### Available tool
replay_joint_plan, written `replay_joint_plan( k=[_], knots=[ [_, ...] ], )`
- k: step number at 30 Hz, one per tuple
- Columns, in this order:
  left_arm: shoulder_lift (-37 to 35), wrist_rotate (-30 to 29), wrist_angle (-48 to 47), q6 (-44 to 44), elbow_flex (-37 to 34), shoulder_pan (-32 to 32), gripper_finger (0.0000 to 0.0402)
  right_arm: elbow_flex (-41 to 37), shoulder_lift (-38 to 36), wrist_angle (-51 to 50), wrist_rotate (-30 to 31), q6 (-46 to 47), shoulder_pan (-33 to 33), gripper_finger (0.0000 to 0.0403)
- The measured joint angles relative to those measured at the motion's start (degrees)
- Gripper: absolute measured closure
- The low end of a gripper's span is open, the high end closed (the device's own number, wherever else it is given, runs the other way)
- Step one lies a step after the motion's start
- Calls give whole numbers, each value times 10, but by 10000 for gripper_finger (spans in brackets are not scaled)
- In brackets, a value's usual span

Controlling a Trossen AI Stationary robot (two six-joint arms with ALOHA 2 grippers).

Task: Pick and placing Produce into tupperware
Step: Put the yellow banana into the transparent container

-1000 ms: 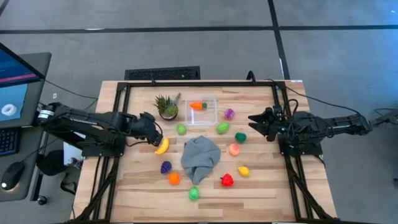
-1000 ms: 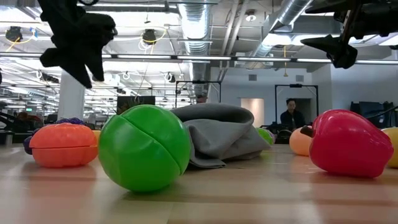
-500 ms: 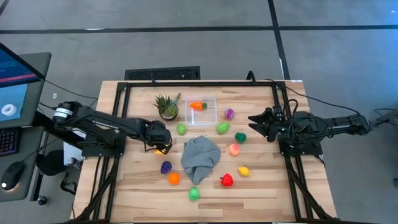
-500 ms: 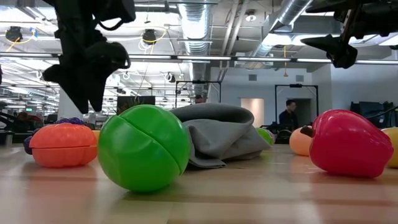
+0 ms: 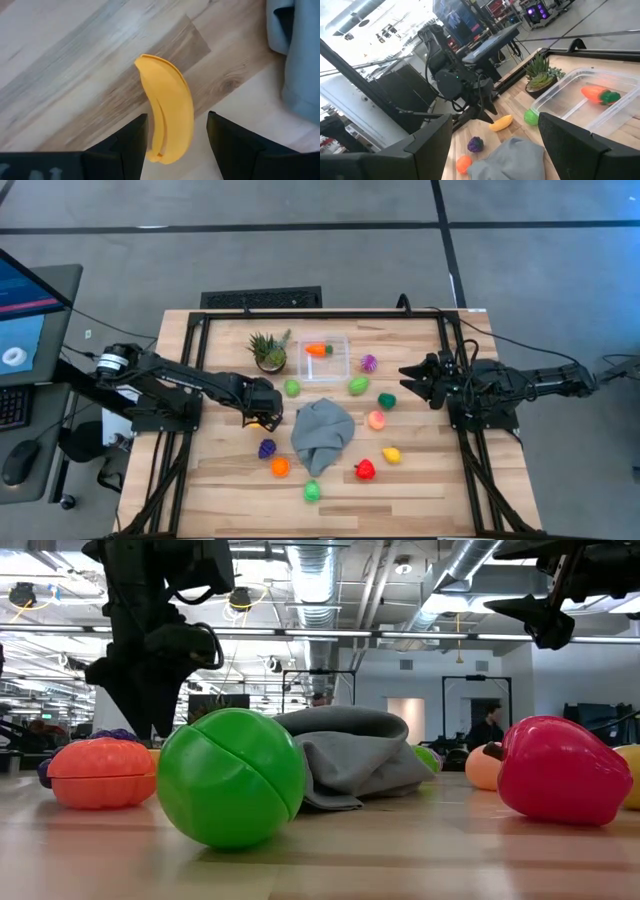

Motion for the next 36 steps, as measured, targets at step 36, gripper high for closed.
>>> replay_joint_plan(
  k=[36],
  knots=[
    [10, 30, 60, -21, -47, 30, 115, 0, 0, -1, 0, 6, 0, 85]
  ],
)
